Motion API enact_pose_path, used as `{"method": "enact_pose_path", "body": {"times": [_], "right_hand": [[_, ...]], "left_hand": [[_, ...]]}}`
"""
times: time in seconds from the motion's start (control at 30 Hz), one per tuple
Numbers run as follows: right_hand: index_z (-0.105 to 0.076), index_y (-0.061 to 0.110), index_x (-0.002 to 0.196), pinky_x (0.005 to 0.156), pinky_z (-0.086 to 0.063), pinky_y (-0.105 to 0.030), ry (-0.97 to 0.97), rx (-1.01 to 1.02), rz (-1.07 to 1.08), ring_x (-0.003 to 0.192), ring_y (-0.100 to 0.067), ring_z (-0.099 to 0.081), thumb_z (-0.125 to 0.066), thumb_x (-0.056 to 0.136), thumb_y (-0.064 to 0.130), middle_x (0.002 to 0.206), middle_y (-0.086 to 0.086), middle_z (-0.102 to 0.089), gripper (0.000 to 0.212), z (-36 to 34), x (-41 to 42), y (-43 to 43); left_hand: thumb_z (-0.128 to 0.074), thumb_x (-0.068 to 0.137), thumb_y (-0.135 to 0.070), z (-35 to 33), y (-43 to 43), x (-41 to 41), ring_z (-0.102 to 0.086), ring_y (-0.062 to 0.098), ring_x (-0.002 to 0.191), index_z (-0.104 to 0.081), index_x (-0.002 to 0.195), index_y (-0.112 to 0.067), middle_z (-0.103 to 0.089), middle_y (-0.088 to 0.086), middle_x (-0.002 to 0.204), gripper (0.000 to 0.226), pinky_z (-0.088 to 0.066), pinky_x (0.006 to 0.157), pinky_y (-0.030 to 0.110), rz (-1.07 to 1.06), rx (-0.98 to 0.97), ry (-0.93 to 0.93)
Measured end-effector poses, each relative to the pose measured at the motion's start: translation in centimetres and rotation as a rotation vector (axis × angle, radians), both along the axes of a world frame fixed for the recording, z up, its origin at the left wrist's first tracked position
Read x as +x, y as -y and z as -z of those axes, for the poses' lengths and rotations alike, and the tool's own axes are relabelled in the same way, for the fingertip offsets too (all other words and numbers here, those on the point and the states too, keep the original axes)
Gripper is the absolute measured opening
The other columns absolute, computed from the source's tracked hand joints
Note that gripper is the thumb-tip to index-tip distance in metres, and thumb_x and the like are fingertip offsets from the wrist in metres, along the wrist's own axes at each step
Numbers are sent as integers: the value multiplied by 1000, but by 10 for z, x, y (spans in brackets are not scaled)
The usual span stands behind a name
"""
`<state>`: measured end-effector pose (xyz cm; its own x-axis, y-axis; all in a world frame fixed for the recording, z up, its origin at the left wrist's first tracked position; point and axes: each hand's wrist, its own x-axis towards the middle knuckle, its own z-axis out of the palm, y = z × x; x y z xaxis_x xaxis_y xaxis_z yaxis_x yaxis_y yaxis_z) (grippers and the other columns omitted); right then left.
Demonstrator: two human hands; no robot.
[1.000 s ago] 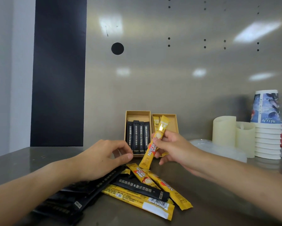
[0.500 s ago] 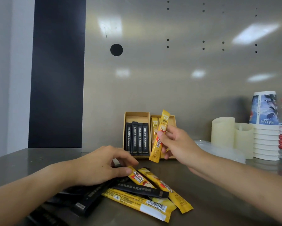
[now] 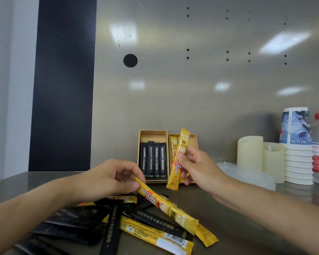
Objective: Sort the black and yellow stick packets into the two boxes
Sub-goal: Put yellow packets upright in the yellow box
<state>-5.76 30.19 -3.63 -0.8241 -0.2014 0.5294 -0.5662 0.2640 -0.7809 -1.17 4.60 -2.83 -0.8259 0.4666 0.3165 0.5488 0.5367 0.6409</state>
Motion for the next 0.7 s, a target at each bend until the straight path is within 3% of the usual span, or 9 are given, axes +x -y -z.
{"method": "enact_pose_path", "body": {"times": [0.13, 0.23, 0.37, 0.47, 0.7], "right_hand": [[-59, 22, 114, 55, -51, -22, -6, 6, 1, 65, -8, -57, -47, 106, 31, 98, -11, -72, 17, 1, -2, -1], [-61, 19, 112, 57, -53, -22, -12, 12, -2, 66, -7, -58, -49, 105, 32, 91, -4, -68, 19, 2, -2, -1], [-67, 13, 107, 61, -55, -21, -25, 54, -8, 67, -5, -62, -54, 102, 35, 100, -14, -71, 26, 3, 0, 0], [-69, 13, 104, 62, -56, -21, -43, 73, 6, 68, -4, -63, -58, 100, 36, 103, -15, -71, 26, 3, 0, 0], [-70, 18, 107, 55, -55, -18, -77, 61, 157, 63, -2, -66, -70, 94, 31, 94, 0, -75, 19, -2, -13, -15]], "left_hand": [[-69, 93, -17, -3, 0, -2, -72, 17, 91, -74, 105, -18, -76, 9, 98, 13, -54, 82, 24, 8, 145, 22], [-71, 88, -25, -5, -1, -3, -74, 22, 89, -70, 115, -17, -77, 10, 98, 29, -52, 83, 33, -16, 223, 9], [-64, 94, -11, -7, -3, -2, -73, 20, 81, -68, 116, -13, -77, 9, 92, 23, -54, 73, 28, -106, 286, -56], [-61, 97, -9, -5, 0, -4, -73, 19, 78, -67, 115, -14, -77, 11, 93, 20, -54, 66, 22, -163, 277, -82], [-59, 98, -16, 2, 2, -9, -72, 15, 76, -66, 115, -21, -76, 4, 94, 19, -53, 71, 28, -191, 153, -108]]}}
